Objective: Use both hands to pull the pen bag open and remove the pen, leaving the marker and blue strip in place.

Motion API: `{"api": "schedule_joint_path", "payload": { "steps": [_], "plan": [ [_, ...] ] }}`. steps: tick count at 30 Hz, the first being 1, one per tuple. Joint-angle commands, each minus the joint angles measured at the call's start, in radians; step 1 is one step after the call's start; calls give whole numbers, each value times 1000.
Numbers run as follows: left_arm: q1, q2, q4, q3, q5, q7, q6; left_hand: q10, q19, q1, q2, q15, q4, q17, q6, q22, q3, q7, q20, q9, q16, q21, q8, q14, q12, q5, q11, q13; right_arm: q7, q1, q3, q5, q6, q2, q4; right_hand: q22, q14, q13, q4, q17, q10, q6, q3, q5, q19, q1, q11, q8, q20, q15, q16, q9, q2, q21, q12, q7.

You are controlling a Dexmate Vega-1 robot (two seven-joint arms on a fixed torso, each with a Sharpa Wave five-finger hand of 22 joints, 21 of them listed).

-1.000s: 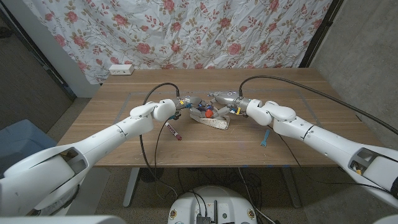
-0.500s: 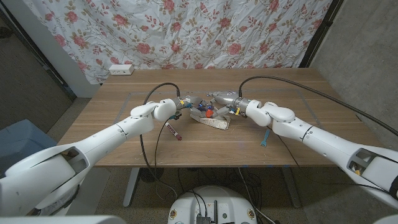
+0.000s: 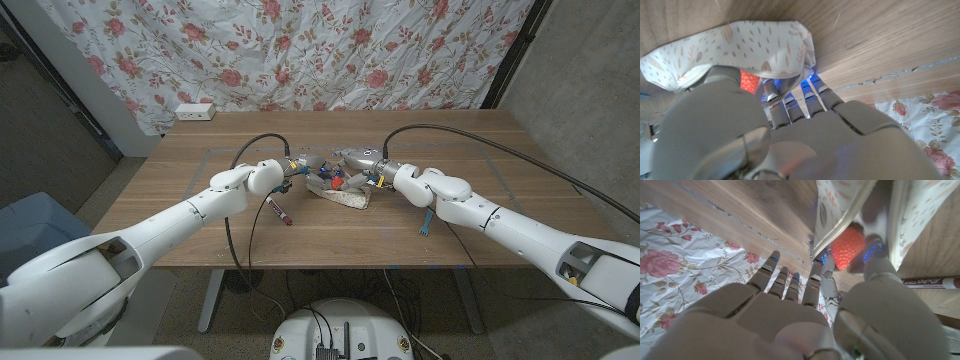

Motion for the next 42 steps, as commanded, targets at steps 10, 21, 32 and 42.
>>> {"api": "schedule_joint_path", "payload": {
  "steps": [10, 21, 32, 42],
  "plan": [
    [16, 11, -29, -7, 6, 1, 9, 3, 0, 2, 10, -101, -8, 3, 5, -1, 6, 0, -2, 6, 4, 7, 5, -1, 10, 0, 5, 1, -40, -23, -4, -32, -42, -10, -24, 3, 23, 2, -1, 3, 35, 156, -9, 28, 30, 33, -2, 39, -12, -12, 11, 16, 9, 8, 11, -87],
    [30, 22, -54, -15, 11, -1, 25, 3, 0, 1, 14, -100, -8, 3, 4, -1, 7, 0, -1, 6, 4, 7, 5, -1, 10, 0, 5, 1, -69, -37, 7, -34, -38, -24, -34, 3, 41, 2, 3, 7, 69, 215, -18, 43, 48, 47, -10, 74, -22, -29, 19, 26, 11, 9, 17, -88],
    [37, 23, -59, -17, 13, 0, 32, 3, 1, 1, 16, -100, -9, 3, 5, -1, 8, 0, -1, 6, 4, 7, 5, -1, 10, 1, 5, 1, -82, -37, 21, -24, -34, -24, -38, 2, 45, 2, 4, 9, 81, 235, -21, 48, 53, 53, -10, 87, -24, -30, 21, 29, 12, 8, 17, -88],
    [31, 18, -46, -15, 13, 1, 25, 4, 0, 0, 18, -100, -9, 3, 5, -1, 8, 2, -1, 6, 4, 6, 5, -1, 10, 0, 5, 1, -77, -41, 41, -8, -34, -37, -63, 2, 45, 2, 6, 10, 86, 240, -23, 51, 54, 54, -8, 91, -25, -29, 21, 30, 13, 6, 17, -89]
  ]
}}
